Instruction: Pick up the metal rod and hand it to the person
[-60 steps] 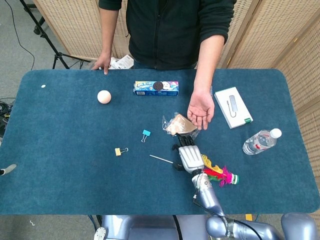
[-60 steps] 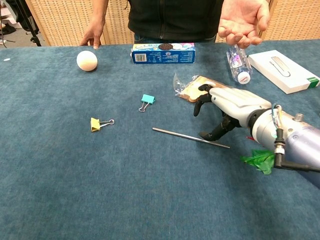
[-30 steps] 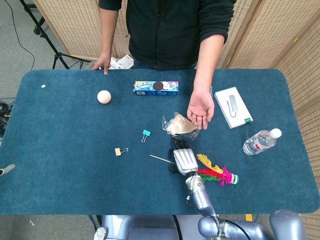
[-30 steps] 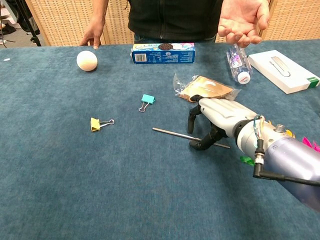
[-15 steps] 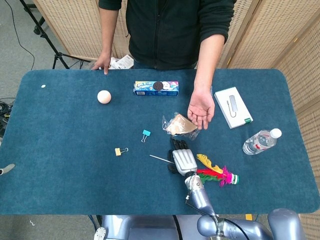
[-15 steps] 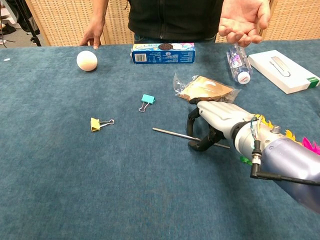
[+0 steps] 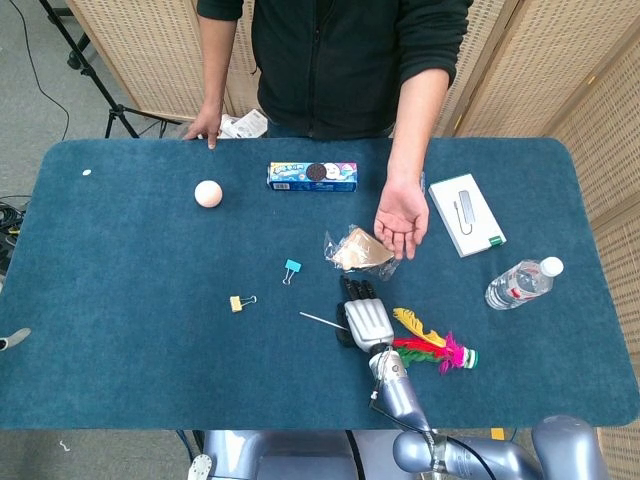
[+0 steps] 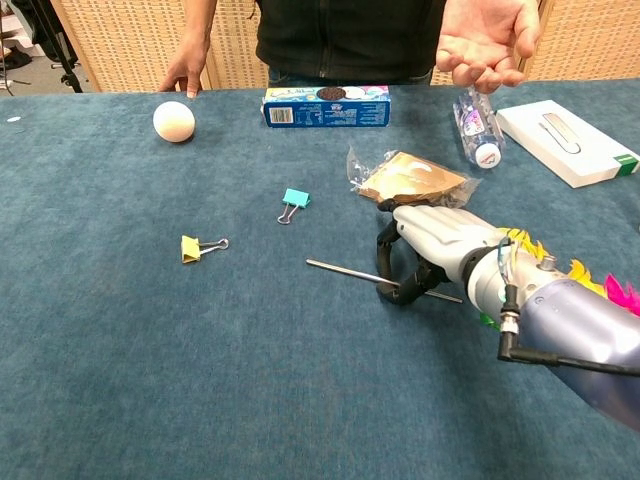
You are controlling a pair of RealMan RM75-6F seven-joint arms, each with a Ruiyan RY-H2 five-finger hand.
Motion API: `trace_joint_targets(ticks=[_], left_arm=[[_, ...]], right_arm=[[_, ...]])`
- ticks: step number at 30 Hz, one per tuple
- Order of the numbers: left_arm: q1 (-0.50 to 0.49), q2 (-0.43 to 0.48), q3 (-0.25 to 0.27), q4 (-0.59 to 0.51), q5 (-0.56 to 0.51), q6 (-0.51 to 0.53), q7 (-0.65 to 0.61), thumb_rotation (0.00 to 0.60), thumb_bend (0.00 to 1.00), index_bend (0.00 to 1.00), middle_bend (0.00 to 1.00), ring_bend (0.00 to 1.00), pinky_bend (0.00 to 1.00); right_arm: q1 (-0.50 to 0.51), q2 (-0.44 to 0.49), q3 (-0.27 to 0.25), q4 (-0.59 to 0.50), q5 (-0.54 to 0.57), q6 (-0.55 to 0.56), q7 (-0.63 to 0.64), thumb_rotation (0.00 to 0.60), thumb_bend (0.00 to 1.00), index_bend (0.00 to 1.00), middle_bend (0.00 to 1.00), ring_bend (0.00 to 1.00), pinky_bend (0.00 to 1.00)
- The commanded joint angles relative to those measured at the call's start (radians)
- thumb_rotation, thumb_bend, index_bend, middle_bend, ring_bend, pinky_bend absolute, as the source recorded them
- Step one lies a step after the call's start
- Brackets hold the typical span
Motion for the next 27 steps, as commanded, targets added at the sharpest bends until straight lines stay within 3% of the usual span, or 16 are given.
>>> trace_joint_targets(ticks=[1,8,13,27], left_arm=[[0.000,0.000,0.000,0.000,0.001,0.001,0.000,0.600,0.14,0.00,0.00,0.00,0.00],[0.001,0.000,0.001,0.001,0.002,0.003,-0.001,0.600,0.14,0.00,0.00,0.00,0.00],[0.000,0.000,0.002,0.000,0.005,0.004,0.001,0.600,0.14,0.00,0.00,0.00,0.00],[0.011,0.007,-0.001,0.004,0.000,0.022,-0.032,0.600,0.14,0.00,0.00,0.00,0.00]], right_arm=[[-0.002,0.002,-0.004,-0.004,-0.010,0.008,0.004,0.600,0.57,0.66,0.00,0.00,0.00],[-0.017,0.027,-0.013,-0.046,-0.055,0.039,0.029,0.600,0.63,0.68,0.00,0.00,0.00],[-0.033,0.068,-0.019,-0.108,-0.111,0.070,0.060,0.600,0.73,0.69,0.00,0.00,0.00],[-0.085,0.280,-0.034,-0.368,-0.326,0.238,0.002,0.600,0.72,0.69,0.00,0.00,0.00]])
